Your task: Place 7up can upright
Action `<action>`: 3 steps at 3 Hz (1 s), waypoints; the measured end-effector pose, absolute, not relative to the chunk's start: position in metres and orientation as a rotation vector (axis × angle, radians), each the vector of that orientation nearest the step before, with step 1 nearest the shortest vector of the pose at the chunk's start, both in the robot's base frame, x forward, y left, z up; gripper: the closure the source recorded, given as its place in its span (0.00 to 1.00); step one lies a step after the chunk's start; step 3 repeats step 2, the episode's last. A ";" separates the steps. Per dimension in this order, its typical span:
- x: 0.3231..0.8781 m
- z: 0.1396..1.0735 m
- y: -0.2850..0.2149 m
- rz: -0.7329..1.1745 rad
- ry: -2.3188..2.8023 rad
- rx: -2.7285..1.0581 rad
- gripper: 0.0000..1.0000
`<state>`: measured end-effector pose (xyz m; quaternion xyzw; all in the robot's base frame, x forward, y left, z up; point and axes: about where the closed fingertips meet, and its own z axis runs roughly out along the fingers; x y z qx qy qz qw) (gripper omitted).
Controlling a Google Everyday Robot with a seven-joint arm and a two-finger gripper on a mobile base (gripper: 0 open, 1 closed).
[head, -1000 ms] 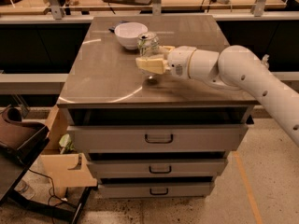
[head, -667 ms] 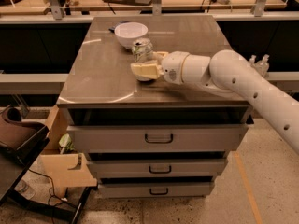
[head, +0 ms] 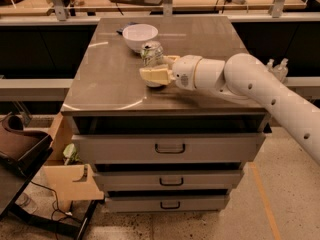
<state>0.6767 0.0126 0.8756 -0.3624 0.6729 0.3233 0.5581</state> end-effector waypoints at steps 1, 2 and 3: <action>0.676 0.876 0.016 0.767 1.586 -0.859 0.29; 0.676 0.876 0.018 0.769 1.585 -0.862 0.04; 0.676 0.876 0.018 0.769 1.585 -0.862 0.04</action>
Offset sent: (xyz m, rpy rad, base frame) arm -0.0004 0.0023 0.0000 0.0002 0.0001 0.0036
